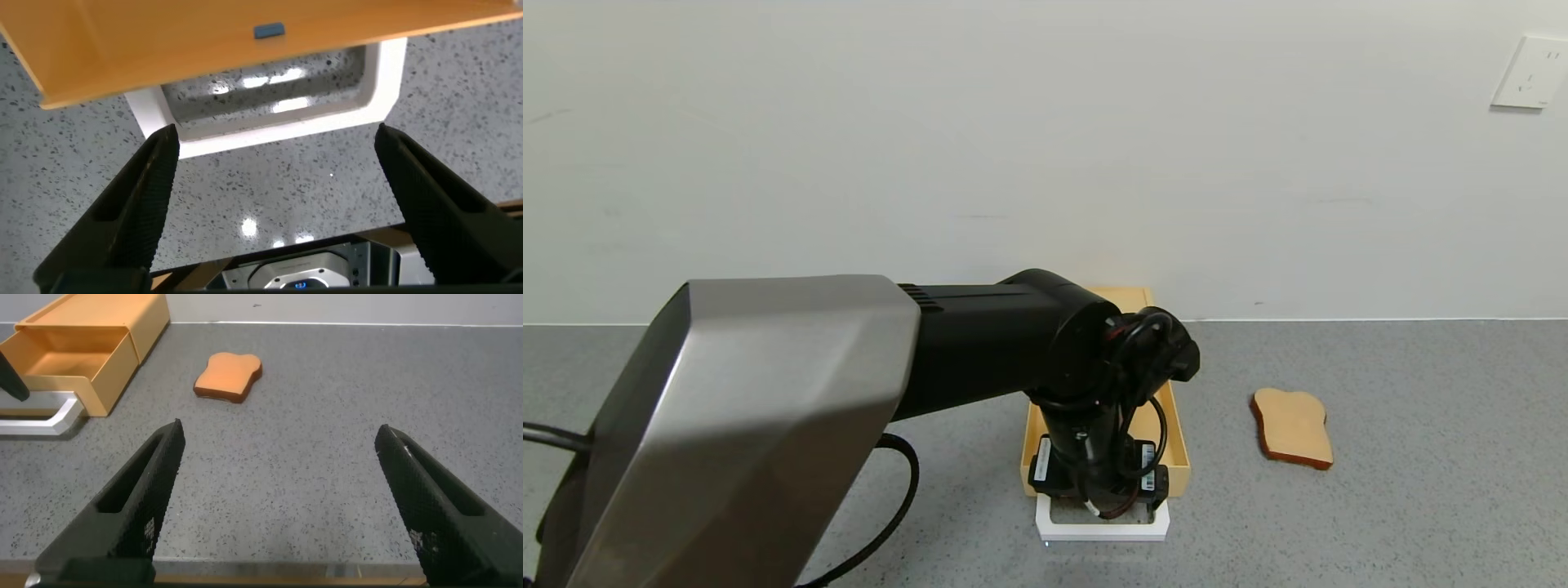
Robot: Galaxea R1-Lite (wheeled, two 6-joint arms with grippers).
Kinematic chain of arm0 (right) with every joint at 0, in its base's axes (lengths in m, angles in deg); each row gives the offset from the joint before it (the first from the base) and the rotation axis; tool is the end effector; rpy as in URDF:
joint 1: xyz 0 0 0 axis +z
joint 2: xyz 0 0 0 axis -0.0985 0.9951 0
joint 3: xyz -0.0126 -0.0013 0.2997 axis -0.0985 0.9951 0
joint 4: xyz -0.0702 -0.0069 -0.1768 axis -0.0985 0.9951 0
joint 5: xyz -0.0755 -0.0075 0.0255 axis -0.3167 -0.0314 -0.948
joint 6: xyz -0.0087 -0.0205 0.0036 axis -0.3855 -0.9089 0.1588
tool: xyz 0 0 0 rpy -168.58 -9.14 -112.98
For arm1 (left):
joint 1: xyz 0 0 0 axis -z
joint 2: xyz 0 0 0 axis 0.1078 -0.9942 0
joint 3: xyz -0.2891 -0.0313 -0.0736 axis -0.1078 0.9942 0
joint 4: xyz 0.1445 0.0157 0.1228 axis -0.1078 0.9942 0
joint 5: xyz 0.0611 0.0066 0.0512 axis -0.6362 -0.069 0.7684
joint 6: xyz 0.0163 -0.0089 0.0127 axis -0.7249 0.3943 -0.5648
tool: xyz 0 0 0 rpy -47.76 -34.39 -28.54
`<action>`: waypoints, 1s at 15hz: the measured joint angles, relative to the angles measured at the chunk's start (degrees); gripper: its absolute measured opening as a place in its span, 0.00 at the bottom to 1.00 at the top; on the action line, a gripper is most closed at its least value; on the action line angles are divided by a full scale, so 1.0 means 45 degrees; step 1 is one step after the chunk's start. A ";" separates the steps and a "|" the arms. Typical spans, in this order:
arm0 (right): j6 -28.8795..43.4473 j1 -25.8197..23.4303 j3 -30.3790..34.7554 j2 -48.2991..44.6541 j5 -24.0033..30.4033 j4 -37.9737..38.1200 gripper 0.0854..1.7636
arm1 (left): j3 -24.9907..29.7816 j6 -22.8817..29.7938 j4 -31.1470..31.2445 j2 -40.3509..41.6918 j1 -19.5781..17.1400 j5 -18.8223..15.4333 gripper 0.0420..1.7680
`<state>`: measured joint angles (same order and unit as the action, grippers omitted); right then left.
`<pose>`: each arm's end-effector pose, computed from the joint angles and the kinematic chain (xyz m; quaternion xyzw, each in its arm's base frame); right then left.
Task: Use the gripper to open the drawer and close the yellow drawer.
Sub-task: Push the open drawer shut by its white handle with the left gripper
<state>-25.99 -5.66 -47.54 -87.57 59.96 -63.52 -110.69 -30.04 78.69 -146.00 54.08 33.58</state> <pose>-0.0226 -0.0001 0.0756 0.0144 -0.0007 -0.0009 0.9999 0.2815 -0.3082 0.1413 0.0067 0.6042 -0.0912 0.7916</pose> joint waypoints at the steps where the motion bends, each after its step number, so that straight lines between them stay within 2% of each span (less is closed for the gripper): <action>1: 0.0000 0.0000 0.0000 0.0000 0.0000 0.0000 0.97 | 0.0000 0.0038 -0.0022 -0.0068 0.0000 0.0190 0.97; 4: 0.0005 0.0000 0.0000 0.0000 0.0000 0.0000 0.97 | -0.0011 0.0135 -0.0268 -0.0257 0.0038 0.1029 0.97; 8: 0.0000 0.0000 0.0000 0.0000 0.0000 -0.0005 0.97 | -0.0054 0.0436 -0.0647 -0.0477 0.0057 0.1325 0.97; 15: 0.0000 0.0000 0.0000 0.0000 0.0000 -0.0005 0.97 | -0.0087 0.0314 -0.1420 -0.0661 -0.0060 0.2083 0.97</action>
<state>-25.99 -5.66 -47.54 -87.57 59.96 -63.54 -111.08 -28.62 72.31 -148.98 53.82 42.95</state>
